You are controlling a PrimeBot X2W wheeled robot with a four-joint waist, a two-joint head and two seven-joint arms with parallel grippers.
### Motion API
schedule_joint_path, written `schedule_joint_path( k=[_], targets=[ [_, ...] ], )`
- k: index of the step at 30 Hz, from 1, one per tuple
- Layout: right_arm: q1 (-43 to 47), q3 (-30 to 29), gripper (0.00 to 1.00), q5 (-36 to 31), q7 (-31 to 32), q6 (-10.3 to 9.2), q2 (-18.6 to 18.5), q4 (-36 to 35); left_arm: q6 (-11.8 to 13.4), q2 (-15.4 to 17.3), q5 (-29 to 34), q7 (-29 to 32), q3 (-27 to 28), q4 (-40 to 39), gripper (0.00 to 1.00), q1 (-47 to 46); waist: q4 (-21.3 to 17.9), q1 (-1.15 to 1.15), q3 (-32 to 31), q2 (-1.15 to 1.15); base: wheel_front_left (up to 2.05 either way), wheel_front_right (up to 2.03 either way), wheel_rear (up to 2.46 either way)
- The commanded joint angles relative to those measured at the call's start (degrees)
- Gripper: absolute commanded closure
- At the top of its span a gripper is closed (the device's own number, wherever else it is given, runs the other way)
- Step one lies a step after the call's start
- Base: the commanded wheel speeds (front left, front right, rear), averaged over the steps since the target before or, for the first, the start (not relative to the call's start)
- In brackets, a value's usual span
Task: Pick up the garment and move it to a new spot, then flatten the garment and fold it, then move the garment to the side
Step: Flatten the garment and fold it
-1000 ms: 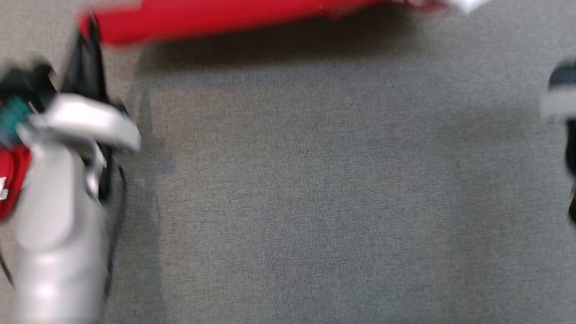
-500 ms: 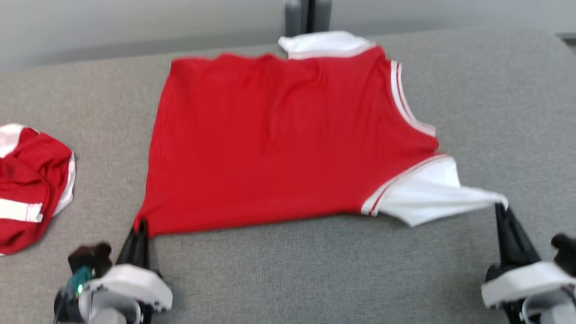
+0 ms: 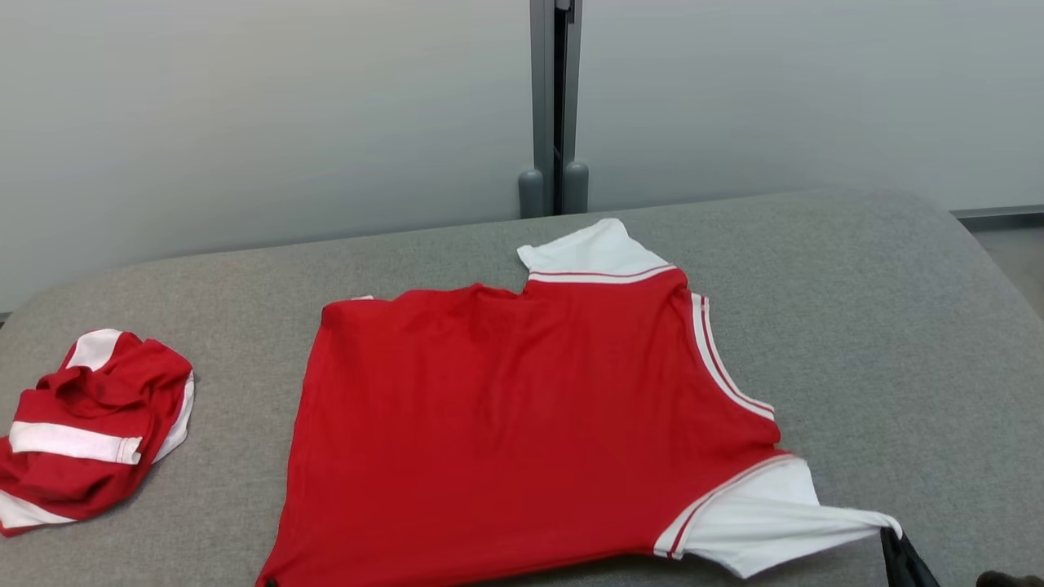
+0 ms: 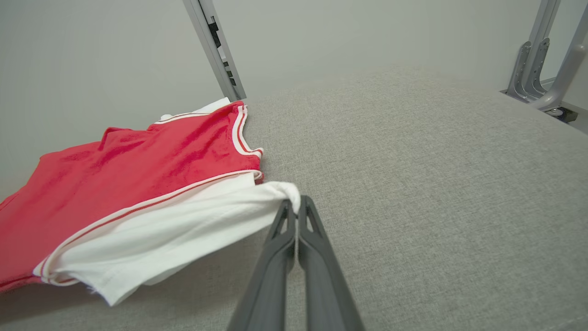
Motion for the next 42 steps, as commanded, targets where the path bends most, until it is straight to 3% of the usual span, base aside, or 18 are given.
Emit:
schedule_joint_path(
  k=[1, 12, 20, 31, 42],
  targets=[
    [1.81, 0.04, 1.00, -0.09, -0.02, -0.15, -0.45, 0.01, 0.44, 0.64, -0.43, -0.01, 0.72, -0.45, 1.00, 1.68, 0.40, 0.00, -1.91, 0.00, 0.00, 0.00, 0.00],
    [5.28, 0.22, 1.00, 0.62, -0.02, -0.15, -0.93, -2.54, 0.10, 0.61, -0.40, -0.01, 1.16, -6.67, 1.00, 4.42, 1.59, 0.00, -2.07, 0.00, 0.00, 0.00, 0.00],
    [-5.83, 3.31, 1.00, -0.65, -0.02, -0.10, -2.00, 0.32, -0.46, 0.49, 1.81, -0.01, -0.47, -8.14, 1.00, -2.99, 2.10, 0.00, 1.27, 0.00, 0.00, 0.00, 0.00],
    [-23.61, 7.08, 1.00, -3.52, -0.02, -0.09, -2.64, 11.04, -0.67, 0.48, 5.17, -0.01, -2.16, 0.64, 1.00, -17.48, 2.68, 0.00, 8.89, 0.00, 0.00, 0.00, 0.00],
    [-35.87, 6.52, 1.00, -5.87, -0.02, -0.09, -2.81, 18.83, -0.28, 0.48, 6.65, -0.01, -3.09, 6.61, 1.00, -29.09, 3.54, 0.00, 16.08, 0.00, 0.00, 0.00, 0.00]
  ],
)
